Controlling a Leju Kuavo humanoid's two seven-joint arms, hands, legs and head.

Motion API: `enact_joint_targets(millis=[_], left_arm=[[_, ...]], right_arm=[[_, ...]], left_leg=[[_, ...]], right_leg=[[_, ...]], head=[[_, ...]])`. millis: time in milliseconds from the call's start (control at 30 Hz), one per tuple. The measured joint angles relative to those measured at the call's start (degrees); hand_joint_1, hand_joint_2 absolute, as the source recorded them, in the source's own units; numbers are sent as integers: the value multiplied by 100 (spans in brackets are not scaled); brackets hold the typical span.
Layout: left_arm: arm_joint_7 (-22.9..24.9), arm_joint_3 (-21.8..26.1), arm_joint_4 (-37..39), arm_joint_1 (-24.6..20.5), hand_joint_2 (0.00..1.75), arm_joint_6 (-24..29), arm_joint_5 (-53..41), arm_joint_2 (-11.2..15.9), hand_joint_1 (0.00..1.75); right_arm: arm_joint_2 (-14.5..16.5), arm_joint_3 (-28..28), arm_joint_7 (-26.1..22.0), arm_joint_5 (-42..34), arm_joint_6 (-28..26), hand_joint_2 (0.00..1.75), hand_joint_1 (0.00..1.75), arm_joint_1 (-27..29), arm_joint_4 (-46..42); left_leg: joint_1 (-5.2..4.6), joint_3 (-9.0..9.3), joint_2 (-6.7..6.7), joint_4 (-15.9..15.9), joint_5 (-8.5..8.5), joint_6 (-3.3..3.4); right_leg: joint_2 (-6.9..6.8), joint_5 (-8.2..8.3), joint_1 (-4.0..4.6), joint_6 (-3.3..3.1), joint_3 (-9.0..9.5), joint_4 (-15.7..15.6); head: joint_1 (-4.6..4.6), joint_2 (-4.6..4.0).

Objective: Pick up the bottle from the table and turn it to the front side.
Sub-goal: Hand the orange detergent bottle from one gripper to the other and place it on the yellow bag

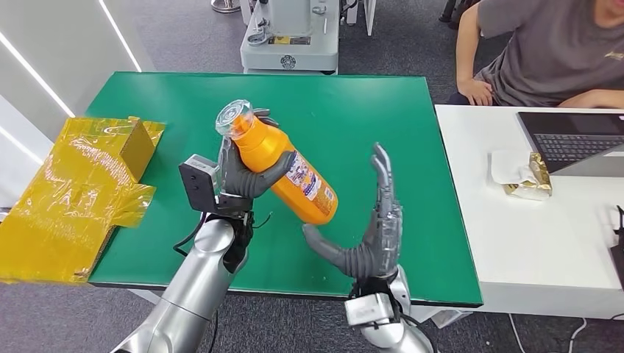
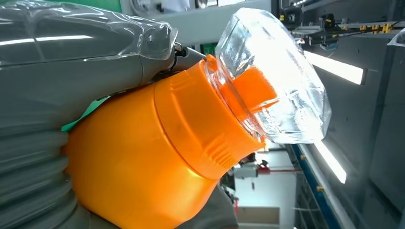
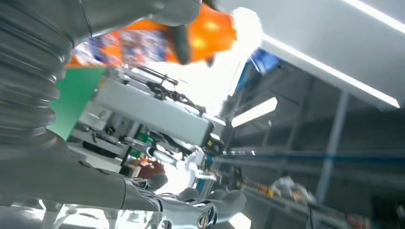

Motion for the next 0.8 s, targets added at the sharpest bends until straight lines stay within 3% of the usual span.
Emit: enact_joint_targets(millis=[167,433,633,800], left_arm=[[45,2,0,26,175,433,-403,193,175],[134,66,-100,70,175,870,-1064,527,175],[493,308,-286,-47,175,2719,-2990,1209,175],[988,630,-284,-202,175,3116,-4436,1721,175]], right_arm=[[126,-156,1,159,0,175,0,700,-1031],[283,-225,3,109,2,175,0,1262,-1404],[329,-365,3,207,2,175,0,1526,-1403],[329,-394,3,214,2,175,0,1566,-1401]], left_leg=[[0,1,1,-5,-8,-9],[1,2,3,-5,-7,-10],[3,9,12,-6,-7,-12],[5,9,10,-8,-5,-13]], right_leg=[[2,-11,0,-3,0,0],[2,-12,0,-4,1,3],[15,-12,1,-6,0,6],[12,-15,4,-12,1,8]], head=[[0,0],[1,0],[1,0],[2,0]])
